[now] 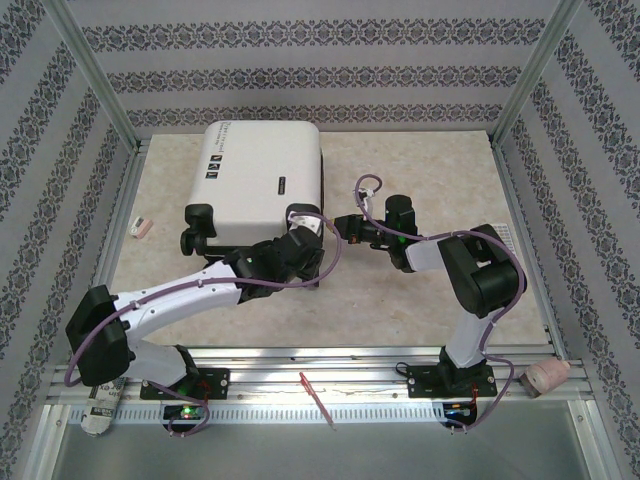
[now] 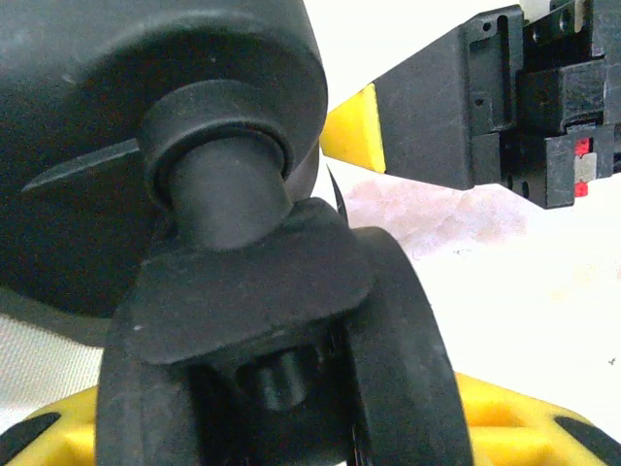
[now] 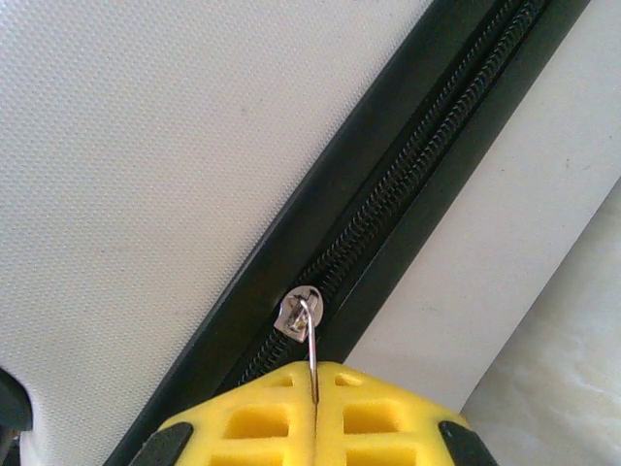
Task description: Pack the luggage
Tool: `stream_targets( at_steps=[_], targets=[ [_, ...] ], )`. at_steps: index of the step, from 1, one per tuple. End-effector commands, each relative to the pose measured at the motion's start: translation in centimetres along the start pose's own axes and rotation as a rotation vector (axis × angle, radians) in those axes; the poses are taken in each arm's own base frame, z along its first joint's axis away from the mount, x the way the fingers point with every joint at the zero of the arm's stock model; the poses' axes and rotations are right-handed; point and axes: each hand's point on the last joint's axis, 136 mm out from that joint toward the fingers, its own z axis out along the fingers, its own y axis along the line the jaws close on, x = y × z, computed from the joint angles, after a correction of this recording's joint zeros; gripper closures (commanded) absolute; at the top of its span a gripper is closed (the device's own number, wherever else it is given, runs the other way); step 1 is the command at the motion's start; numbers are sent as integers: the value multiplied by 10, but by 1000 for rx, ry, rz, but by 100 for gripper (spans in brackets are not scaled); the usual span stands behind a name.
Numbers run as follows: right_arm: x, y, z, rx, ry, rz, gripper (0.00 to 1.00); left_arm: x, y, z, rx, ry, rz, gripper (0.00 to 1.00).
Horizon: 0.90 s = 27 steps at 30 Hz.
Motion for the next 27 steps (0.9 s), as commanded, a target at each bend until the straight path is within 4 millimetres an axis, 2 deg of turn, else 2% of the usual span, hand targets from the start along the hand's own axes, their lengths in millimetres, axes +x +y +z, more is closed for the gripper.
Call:
stream_targets(
  at_steps=[1, 7, 19, 27],
  targets=[
    [-41, 0, -4, 59, -125, -84, 100, -21, -54, -36, 274, -79, 101, 78],
    [-47, -9, -3, 103, -131, -89, 100, -17, -71, -48, 384, -97, 138, 78],
    [-70, -28, -8, 144, -167, -86, 100, -11, -84, -56, 443, -103, 202, 81],
    [-83, -39, -12, 174, -187, -87, 100, -8, -86, -62, 470, -112, 218, 81]
  ],
)
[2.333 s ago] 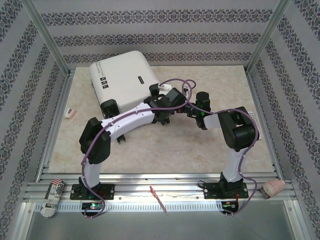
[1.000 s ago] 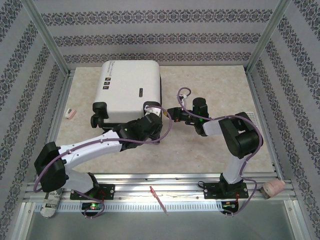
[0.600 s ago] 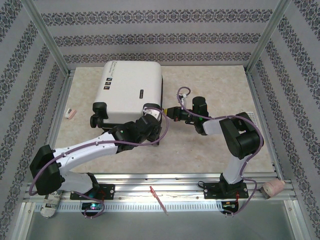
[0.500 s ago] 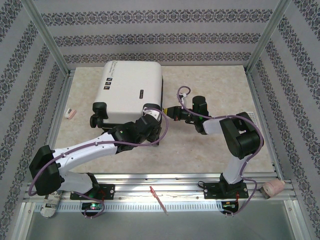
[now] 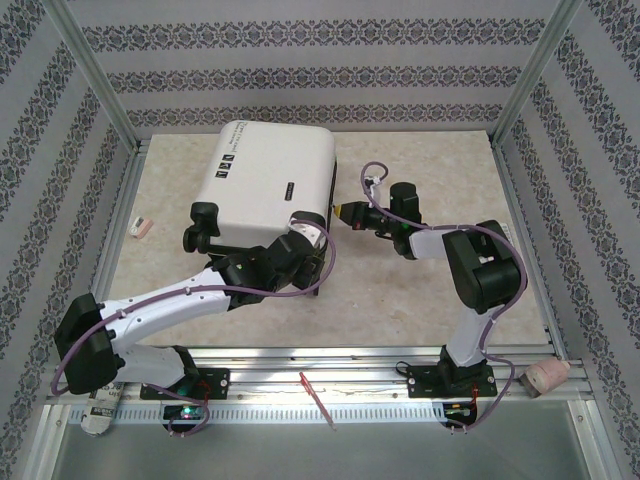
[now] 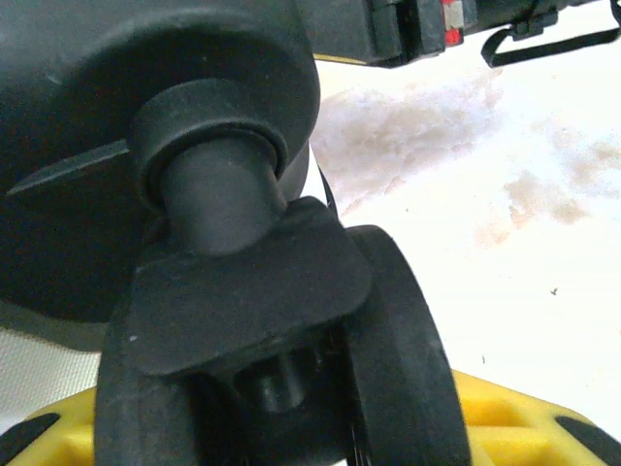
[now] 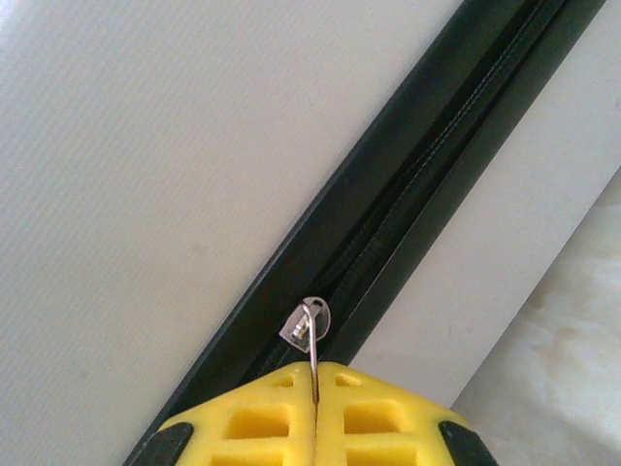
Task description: Pack the luggage
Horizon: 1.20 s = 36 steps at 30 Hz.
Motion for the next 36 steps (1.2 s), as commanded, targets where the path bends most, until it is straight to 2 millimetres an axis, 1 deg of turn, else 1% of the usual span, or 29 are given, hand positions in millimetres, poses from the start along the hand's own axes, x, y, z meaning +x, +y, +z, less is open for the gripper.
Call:
stream_targets(
  at_steps=[1, 9, 15, 25, 33, 36],
  targets=[
    [-47, -10, -3, 65, -142, -82, 100, -25, -76, -38, 339, -125, 152, 81],
    [-56, -15, -1, 87, -149, -93, 100, -20, -79, -38, 357, -121, 156, 82],
    [-67, -22, 0, 95, -164, -99, 100, -25, -85, -38, 368, -134, 162, 82],
    [-85, -42, 0, 118, -192, -97, 100, -25, -89, -41, 372, -129, 176, 82],
    [-105, -59, -4, 142, -228, -102, 100, -25, -94, -43, 385, -125, 186, 83],
    [-107, -67, -5, 160, -224, -90, 100, -24, -95, -43, 386, -123, 189, 83]
  ],
)
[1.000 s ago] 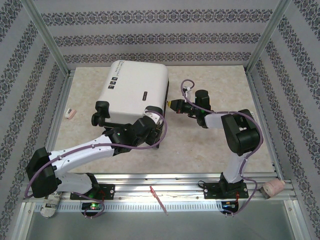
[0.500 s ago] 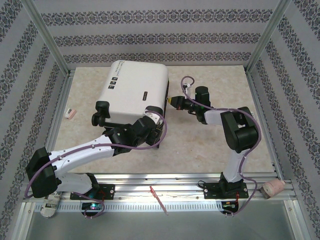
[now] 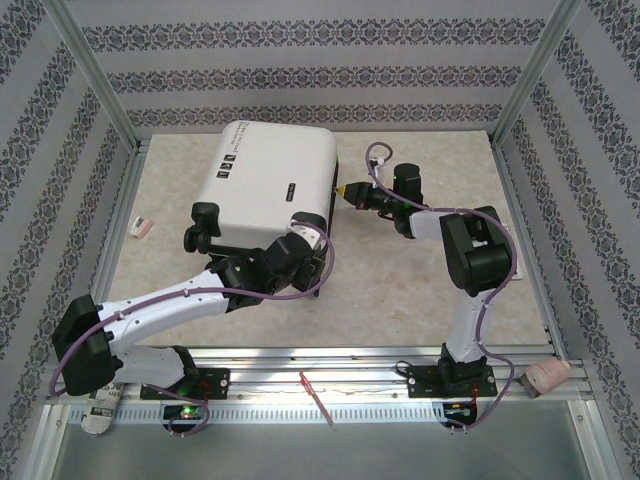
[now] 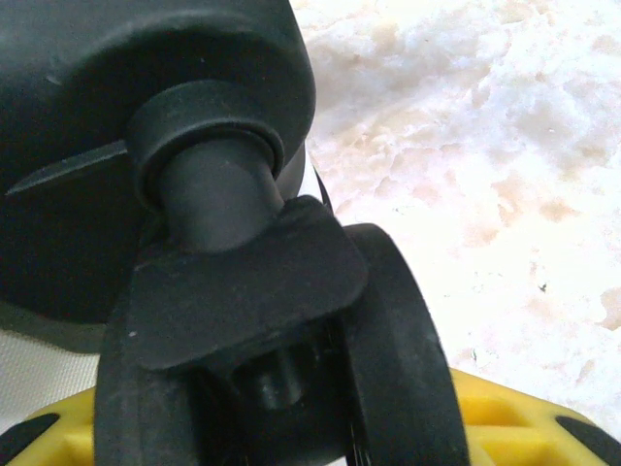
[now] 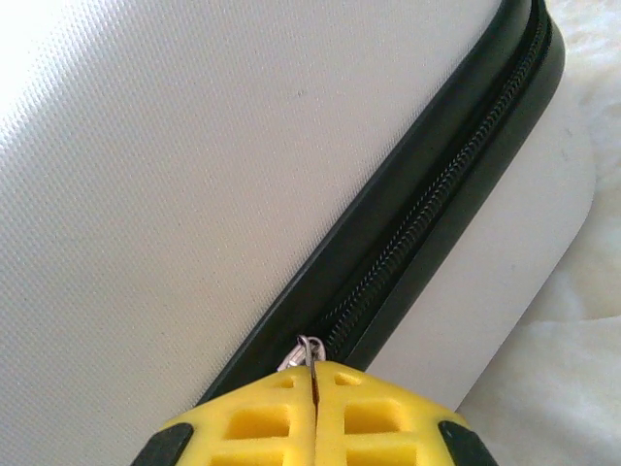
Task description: Pack the luggage
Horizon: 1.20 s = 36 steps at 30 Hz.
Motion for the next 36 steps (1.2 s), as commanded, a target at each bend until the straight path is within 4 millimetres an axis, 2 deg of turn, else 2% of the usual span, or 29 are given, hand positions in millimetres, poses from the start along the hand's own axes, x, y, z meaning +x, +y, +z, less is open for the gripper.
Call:
stream_targets(
  at_steps=[1, 11, 20, 24, 26, 29, 31, 33, 36],
  targets=[
    [-57, -39, -14, 154, -185, -72, 100, -26, -92, -40, 367, -109, 183, 83],
    [-72, -50, -12, 180, -204, -85, 100, -23, -98, -39, 387, -90, 206, 86],
    [-93, -75, -11, 284, -211, -107, 100, -21, -101, -43, 401, -80, 221, 87],
    [-101, -87, -19, 339, -220, -104, 100, -18, -99, -45, 400, -80, 225, 87],
    [-102, -89, -25, 341, -230, -93, 100, -16, -92, -44, 366, -85, 219, 83],
    [-96, -89, -33, 345, -228, -86, 100, -14, -75, -41, 288, -101, 197, 69],
    [-87, -88, -39, 344, -223, -73, 100, -11, -63, -38, 234, -111, 182, 53],
    [-79, -86, -45, 350, -224, -63, 100, -7, -51, -35, 197, -118, 160, 44],
    [-66, -81, -54, 350, -229, -49, 100, -4, -33, -31, 144, -132, 107, 39]
  ],
)
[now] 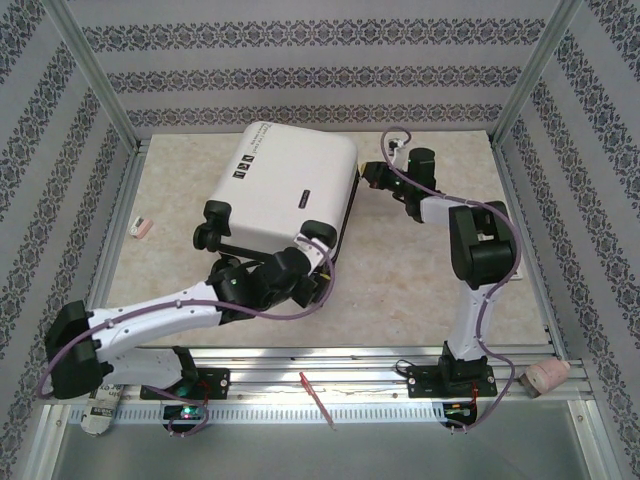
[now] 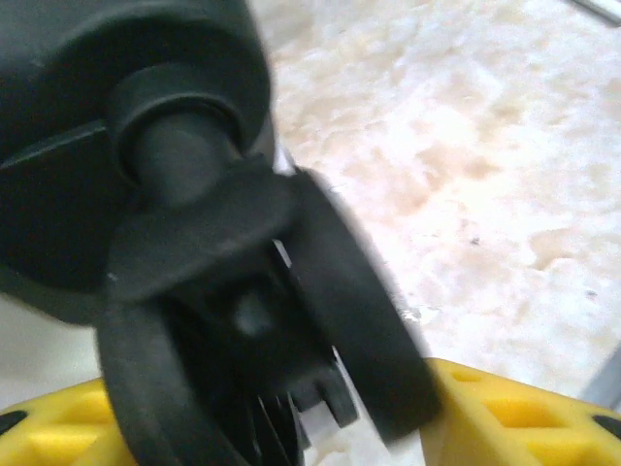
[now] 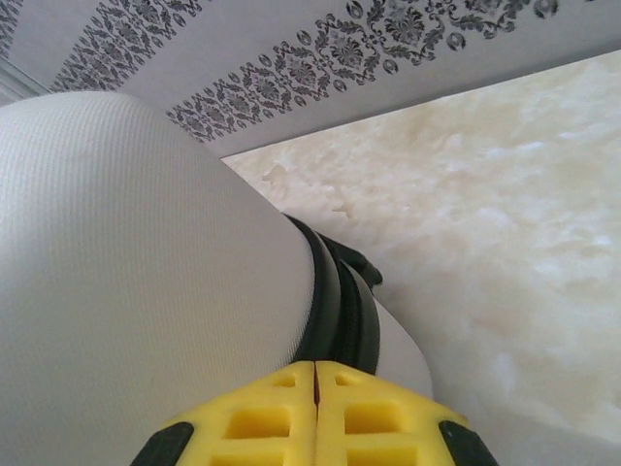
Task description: Pack the luggage
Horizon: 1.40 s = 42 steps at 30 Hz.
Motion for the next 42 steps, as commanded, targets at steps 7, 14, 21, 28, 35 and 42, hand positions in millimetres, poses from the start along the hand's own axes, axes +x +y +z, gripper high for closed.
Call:
stream_targets(
  at_steps=[7, 14, 21, 28, 35, 42],
  targets=[
    [16, -12, -50, 110, -66, 8, 100, -2, 43, -13, -69, -148, -158, 37],
    [36, 4, -75, 120, -60, -2, 100, 10, 106, -21, -196, -214, -363, 36],
    [58, 30, -91, 98, -41, -22, 100, 13, 154, -24, -335, -205, -448, 36],
    [90, 59, -102, 76, 15, -52, 100, 10, 199, -23, -440, -187, -514, 36],
    [105, 83, -114, 64, 41, -94, 100, 2, 257, -22, -519, -181, -559, 36],
    [112, 93, -113, 58, 51, -129, 100, -14, 290, -30, -494, -162, -635, 41]
  ],
)
